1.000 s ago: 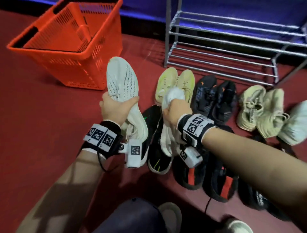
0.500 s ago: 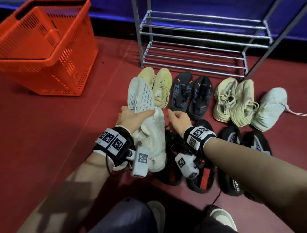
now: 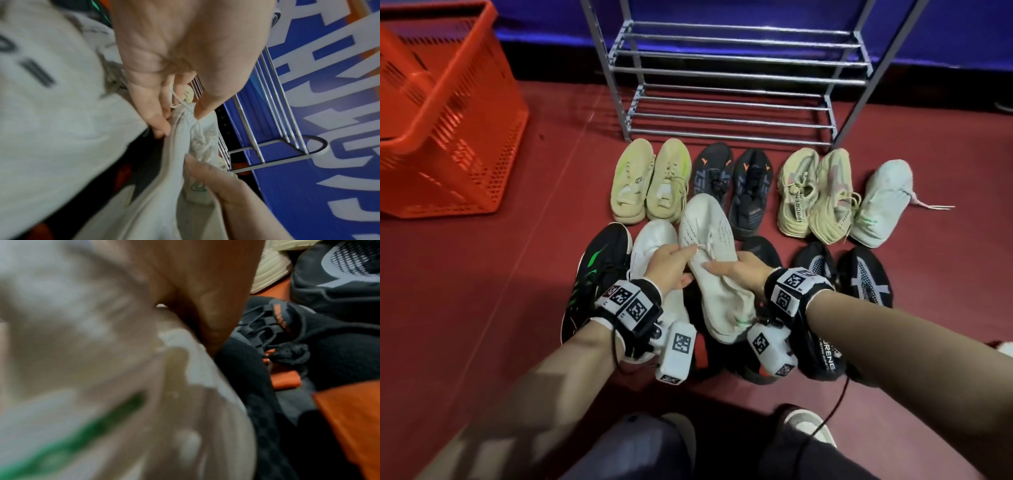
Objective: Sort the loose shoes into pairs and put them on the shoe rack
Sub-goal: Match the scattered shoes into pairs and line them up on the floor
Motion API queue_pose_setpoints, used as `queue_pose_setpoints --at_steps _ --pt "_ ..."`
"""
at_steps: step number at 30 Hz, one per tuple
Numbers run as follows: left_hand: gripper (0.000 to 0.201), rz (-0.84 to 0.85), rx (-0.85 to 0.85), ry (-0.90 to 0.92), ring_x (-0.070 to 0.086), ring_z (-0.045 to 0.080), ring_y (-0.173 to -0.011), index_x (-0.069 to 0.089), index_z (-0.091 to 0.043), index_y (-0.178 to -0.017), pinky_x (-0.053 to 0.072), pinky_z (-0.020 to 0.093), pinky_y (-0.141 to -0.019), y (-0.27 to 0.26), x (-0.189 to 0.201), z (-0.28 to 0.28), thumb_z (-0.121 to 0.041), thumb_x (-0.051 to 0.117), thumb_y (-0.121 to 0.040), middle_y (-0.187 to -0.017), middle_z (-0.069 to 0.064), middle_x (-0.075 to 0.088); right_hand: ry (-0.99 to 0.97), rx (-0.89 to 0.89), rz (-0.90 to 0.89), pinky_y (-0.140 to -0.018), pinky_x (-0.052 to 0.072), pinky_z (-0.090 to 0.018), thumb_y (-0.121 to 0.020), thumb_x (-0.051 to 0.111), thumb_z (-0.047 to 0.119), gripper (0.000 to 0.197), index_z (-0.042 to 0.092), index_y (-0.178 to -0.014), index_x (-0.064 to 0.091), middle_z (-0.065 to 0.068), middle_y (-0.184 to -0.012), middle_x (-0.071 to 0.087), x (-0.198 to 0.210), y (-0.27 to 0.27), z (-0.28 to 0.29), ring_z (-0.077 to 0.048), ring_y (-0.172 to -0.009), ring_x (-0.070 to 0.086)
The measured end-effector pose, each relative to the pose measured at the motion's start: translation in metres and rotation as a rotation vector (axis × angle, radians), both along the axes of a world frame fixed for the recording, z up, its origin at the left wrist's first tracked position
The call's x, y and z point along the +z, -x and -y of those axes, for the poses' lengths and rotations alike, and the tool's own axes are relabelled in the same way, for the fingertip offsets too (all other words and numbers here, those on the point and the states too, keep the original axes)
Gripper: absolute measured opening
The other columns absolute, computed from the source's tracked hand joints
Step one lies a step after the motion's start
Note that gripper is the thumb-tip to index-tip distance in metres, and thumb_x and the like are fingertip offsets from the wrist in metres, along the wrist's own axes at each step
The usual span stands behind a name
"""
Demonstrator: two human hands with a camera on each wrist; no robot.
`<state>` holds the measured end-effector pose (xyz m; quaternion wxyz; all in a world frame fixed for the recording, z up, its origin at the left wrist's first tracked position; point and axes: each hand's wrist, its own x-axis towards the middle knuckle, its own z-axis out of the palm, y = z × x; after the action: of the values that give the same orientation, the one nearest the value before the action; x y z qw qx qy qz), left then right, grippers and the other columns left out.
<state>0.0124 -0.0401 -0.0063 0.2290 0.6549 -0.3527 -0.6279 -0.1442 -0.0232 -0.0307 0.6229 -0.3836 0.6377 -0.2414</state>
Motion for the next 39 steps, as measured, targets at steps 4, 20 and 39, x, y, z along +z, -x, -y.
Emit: queue_pose_setpoints --at_steps 4,20,39 --pt "0.030 0.040 -0.019 0.042 0.062 0.020 -0.073 0.050 -0.008 -0.120 0.056 0.023 -0.062 -0.015 -0.011 -0.008 -0.005 0.059 -0.091 -0.103 0.012 0.058 -0.036 0.114 -0.251 -0.096 0.050 -0.035 -0.081 0.069 0.035 0.044 0.013 -0.118 0.060 -0.005 -0.115 0.068 -0.027 -0.004 -0.010 -0.022 -0.102 0.064" --pt "0.027 0.587 0.239 0.190 0.062 0.034 -0.100 0.065 -0.011 -0.103 0.050 0.032 -0.084 -0.086 -0.039 -0.005 -0.019 0.047 -0.085 -0.108 0.012 0.067 0.058 0.079 -0.702 -0.075 0.047 -0.031 -0.084 0.052 0.057 0.053 0.009 -0.106 0.056 -0.007 -0.101 0.063 -0.022 -0.010 -0.014 -0.029 -0.093 0.062" --pt "0.046 0.248 0.057 0.118 0.065 0.025 -0.077 0.056 -0.014 -0.072 0.060 0.043 -0.076 -0.098 -0.045 -0.014 -0.045 0.085 -0.053 -0.079 0.011 0.062 0.246 -0.086 -0.610 -0.071 0.039 -0.027 -0.089 0.051 0.050 0.032 0.022 -0.096 0.063 0.003 -0.081 0.062 -0.017 0.000 -0.013 -0.020 -0.082 0.058"
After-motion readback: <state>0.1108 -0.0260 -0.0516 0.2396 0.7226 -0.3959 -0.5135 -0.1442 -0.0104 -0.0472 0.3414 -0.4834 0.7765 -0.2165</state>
